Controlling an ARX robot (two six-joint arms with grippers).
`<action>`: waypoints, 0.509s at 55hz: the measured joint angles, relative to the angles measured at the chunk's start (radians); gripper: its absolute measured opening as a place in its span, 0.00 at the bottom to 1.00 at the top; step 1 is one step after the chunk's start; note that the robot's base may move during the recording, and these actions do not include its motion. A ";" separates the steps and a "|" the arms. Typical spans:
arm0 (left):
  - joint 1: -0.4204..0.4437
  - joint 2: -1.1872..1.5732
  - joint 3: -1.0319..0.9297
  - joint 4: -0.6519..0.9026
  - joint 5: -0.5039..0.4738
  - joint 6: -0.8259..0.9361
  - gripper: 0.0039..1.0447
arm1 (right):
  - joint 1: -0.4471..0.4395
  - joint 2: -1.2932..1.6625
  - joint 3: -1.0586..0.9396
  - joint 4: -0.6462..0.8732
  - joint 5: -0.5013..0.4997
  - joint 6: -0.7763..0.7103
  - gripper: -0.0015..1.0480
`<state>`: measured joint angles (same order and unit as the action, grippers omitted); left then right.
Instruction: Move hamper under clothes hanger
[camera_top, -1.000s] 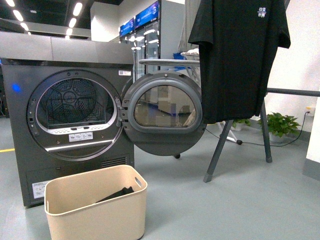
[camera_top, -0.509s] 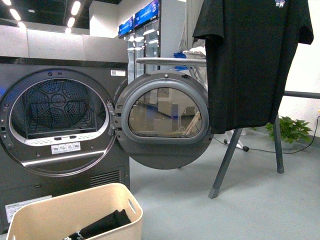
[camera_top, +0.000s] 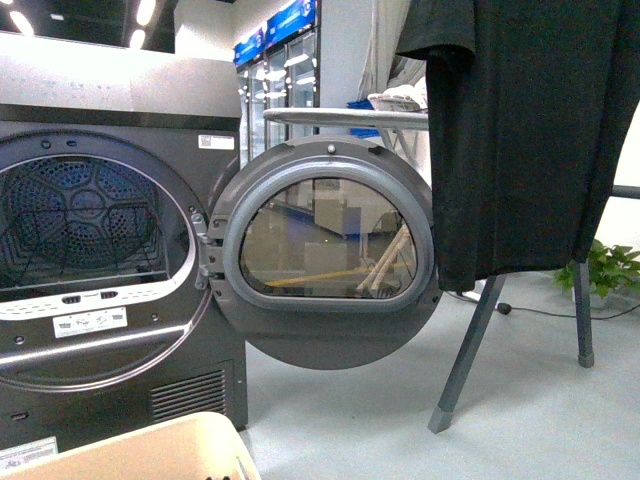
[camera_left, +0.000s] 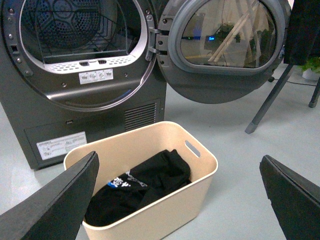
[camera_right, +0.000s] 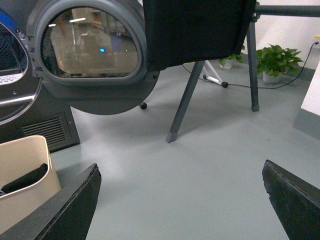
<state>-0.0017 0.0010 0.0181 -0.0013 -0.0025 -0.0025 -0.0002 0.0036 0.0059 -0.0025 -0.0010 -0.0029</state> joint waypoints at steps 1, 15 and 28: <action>0.000 0.000 0.000 0.000 0.003 0.000 0.94 | 0.000 0.000 0.000 0.000 0.000 0.000 0.92; 0.000 0.000 0.000 0.000 0.002 0.000 0.94 | 0.000 0.000 0.000 0.000 -0.001 0.000 0.92; 0.000 0.000 0.000 0.000 0.003 0.000 0.94 | 0.000 0.000 0.000 0.000 0.000 0.000 0.92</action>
<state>-0.0017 0.0006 0.0181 -0.0013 0.0006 -0.0025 -0.0002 0.0036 0.0059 -0.0029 -0.0013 -0.0025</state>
